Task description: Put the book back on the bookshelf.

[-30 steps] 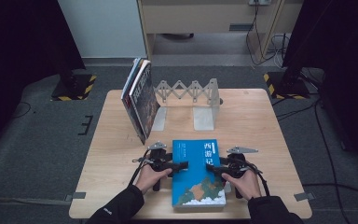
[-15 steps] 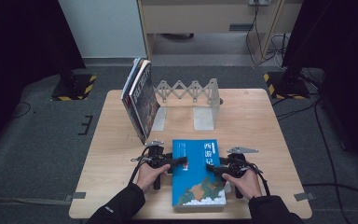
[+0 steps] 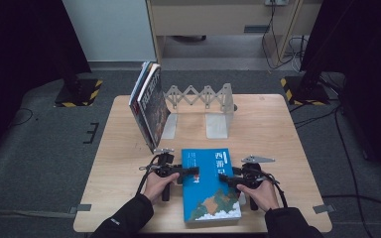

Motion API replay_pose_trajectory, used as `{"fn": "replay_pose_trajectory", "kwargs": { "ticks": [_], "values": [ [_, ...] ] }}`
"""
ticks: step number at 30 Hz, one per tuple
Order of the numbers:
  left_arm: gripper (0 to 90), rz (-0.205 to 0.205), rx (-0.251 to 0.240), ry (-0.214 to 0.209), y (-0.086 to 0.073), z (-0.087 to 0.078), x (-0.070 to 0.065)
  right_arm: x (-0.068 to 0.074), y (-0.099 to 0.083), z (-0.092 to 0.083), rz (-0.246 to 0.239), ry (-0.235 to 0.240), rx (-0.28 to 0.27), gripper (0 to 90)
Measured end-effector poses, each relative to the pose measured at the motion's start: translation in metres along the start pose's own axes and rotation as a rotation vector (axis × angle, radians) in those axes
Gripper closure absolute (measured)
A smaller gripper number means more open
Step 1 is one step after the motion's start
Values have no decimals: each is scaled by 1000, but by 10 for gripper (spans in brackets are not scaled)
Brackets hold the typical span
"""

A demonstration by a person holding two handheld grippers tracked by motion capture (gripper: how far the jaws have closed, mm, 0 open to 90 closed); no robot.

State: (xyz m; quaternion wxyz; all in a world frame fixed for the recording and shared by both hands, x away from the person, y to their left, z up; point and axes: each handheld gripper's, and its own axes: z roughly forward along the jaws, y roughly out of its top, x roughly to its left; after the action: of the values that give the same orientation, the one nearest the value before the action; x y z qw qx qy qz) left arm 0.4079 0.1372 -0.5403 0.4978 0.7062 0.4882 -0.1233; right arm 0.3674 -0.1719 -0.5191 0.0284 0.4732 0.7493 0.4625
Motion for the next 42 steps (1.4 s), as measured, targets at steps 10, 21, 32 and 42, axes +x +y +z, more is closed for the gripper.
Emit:
{"fn": "replay_pose_trajectory", "kwargs": {
  "ticks": [10, 21, 32, 42],
  "values": [
    [287, 5, -6, -29, 3, -4, -1, 0, 1, -1, 0, 8, 0, 301],
    [289, 21, 7, -54, 5, -3, -3, 1, 2, -2, -17, 18, -4, 305],
    [384, 14, -23, -86, 8, -7, -10, 4, 3, -3, -19, 45, -27, 334],
    [473, 13, -52, -138, 10, -13, -15, 3, 5, -6, -26, 65, -36, 334]
  ]
}}
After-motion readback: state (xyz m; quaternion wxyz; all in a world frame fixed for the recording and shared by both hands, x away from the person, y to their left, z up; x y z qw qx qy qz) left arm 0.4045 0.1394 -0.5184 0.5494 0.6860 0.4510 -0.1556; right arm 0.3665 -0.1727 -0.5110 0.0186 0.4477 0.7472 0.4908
